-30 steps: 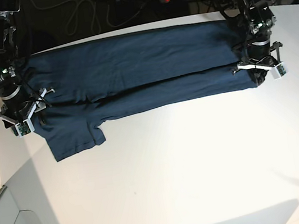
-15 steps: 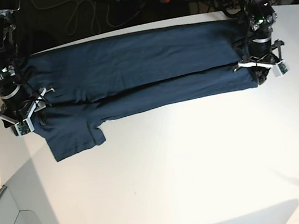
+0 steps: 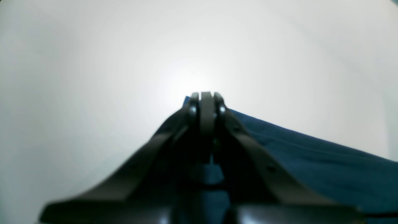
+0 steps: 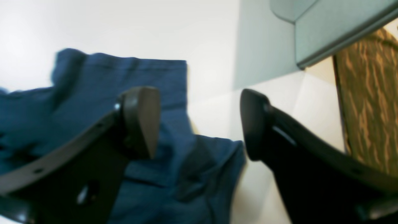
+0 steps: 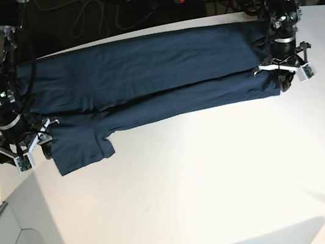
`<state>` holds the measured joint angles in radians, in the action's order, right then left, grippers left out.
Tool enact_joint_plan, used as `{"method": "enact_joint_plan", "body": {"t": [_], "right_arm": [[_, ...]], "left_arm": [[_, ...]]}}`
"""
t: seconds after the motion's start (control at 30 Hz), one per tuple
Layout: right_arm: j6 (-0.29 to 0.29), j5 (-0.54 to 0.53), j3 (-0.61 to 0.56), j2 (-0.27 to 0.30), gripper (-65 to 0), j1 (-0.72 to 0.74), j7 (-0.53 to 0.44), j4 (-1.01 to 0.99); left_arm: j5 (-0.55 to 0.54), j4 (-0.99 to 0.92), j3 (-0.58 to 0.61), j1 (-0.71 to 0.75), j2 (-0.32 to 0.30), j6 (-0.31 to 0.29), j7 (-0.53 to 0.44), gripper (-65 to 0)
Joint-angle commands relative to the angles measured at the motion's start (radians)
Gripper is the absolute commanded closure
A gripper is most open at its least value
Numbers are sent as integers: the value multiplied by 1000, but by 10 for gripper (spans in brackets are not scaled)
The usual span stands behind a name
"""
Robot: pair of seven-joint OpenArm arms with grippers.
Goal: Fold the T-shirt properly
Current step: 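Hold the folded edge with both grippers and adjust the grip, then pull the shirt's hem end with the right gripper to straighten the fold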
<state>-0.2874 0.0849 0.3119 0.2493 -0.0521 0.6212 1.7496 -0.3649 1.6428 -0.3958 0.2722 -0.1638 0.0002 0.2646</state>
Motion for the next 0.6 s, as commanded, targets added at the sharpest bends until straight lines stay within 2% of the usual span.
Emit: {"method": "enact_joint_plan", "body": {"t": [0.0,0.07,0.17,0.23,0.57], "right_arm": [[-8,-3,2,12,-424,42,-5,-9],[-19,-3,-1,12,-452,97,27,-63],[-88,0,-1,12,-465,192,38,-205],[-103,2,-1,12,-465,257,38,-313],[-103,2,-3,9,-465,418,29,-636]], "left_arm": [[-6,18,-4,-3,-10,-1,-26,0],[-6,18,-4,-3,-10,-1,-26,0],[-6,18,-4,-3,-10,-1,-26,0],[-6,18,-5,-3,-10,-1,-26,0],[-6,18,-7,2,-10,-1,-26,0]]}}
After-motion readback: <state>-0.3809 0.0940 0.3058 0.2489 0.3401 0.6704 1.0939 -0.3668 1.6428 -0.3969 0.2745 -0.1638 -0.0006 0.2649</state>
